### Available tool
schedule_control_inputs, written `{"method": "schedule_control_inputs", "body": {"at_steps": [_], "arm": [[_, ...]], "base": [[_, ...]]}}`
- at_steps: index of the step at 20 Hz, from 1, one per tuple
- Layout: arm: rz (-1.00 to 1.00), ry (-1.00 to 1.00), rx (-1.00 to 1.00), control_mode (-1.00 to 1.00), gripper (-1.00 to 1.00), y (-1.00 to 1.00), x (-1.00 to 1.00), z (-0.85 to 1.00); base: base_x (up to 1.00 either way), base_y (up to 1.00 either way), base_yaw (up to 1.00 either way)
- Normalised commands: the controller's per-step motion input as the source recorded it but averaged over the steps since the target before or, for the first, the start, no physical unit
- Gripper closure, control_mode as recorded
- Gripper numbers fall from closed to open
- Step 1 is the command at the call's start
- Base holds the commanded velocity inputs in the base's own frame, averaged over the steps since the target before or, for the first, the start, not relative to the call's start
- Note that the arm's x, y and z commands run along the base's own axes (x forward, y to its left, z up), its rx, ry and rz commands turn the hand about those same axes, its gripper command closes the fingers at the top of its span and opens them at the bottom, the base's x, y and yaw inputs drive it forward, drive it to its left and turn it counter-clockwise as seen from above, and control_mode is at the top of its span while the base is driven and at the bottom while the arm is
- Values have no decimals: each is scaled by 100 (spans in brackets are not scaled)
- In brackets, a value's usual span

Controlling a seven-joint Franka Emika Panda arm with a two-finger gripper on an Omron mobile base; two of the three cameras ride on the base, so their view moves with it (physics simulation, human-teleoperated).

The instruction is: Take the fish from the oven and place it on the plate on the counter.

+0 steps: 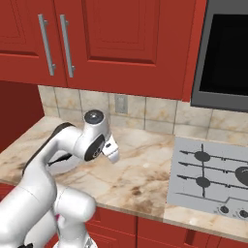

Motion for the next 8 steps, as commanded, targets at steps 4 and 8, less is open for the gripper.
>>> {"method": "schedule_control_inputs", "body": {"at_steps": [4, 8], "arm": [[0, -16, 14, -100, -100, -53, -100, 100], [0, -19, 11, -100, -100, -2, -100, 99]], "base": [[0, 0, 0], [0, 0, 0]]}}
